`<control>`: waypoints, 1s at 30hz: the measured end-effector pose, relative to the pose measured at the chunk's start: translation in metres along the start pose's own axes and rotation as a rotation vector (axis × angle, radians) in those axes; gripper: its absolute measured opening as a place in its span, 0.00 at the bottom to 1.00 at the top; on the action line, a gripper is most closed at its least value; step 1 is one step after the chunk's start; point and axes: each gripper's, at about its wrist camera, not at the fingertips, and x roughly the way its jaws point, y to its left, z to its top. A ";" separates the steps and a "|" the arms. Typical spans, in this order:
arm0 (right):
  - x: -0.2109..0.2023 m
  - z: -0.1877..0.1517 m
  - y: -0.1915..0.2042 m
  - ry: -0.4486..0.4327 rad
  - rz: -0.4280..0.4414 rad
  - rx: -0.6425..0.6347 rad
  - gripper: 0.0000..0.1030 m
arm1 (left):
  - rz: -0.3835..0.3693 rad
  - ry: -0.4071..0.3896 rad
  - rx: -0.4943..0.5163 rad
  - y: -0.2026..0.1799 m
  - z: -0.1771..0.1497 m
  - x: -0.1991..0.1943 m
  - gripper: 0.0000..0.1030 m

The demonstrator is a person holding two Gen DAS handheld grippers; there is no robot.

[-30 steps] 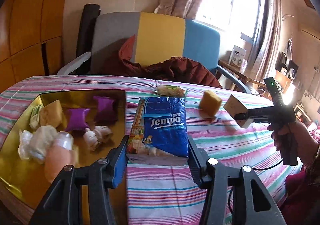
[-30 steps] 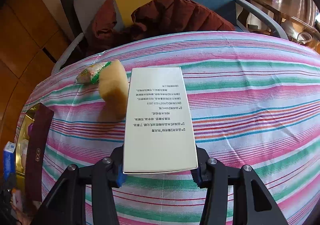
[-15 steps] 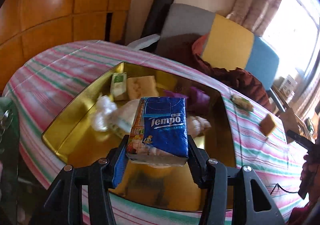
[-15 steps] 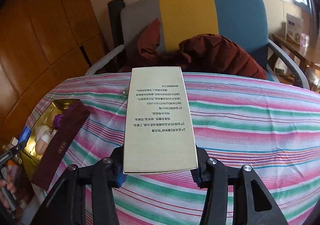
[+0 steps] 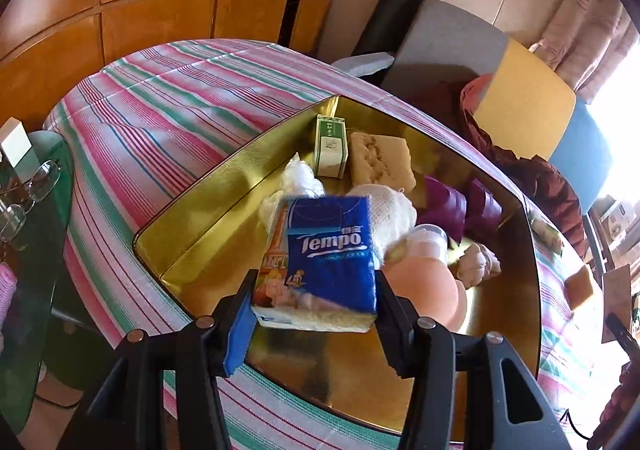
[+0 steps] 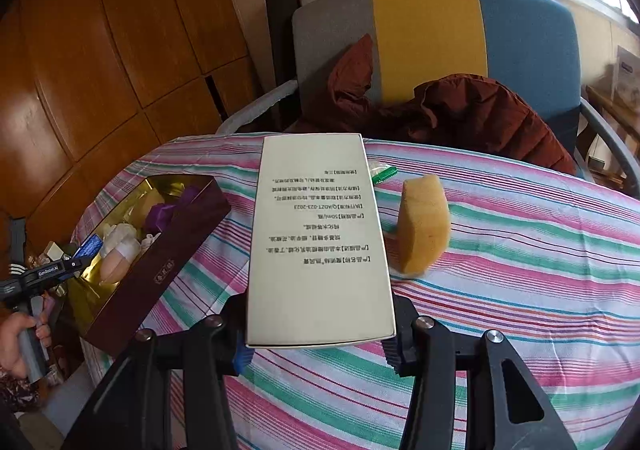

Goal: Organize objects

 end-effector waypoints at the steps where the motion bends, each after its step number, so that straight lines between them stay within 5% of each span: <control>1: -0.001 0.000 0.000 -0.002 0.005 0.006 0.49 | 0.005 -0.001 -0.001 0.000 0.000 -0.001 0.52; 10: -0.002 0.000 0.007 -0.011 0.021 -0.026 0.49 | 0.047 -0.049 -0.057 0.006 0.001 -0.011 0.53; 17: -0.007 0.006 0.039 0.009 0.109 -0.093 0.49 | -0.002 -0.101 -0.126 0.015 0.010 -0.028 0.53; 24: 0.004 0.014 0.118 0.131 0.286 -0.023 0.49 | -0.053 -0.110 -0.100 0.005 0.015 -0.035 0.53; 30: 0.039 0.015 0.197 0.336 0.179 -0.073 0.49 | -0.075 -0.112 -0.092 0.004 0.022 -0.041 0.53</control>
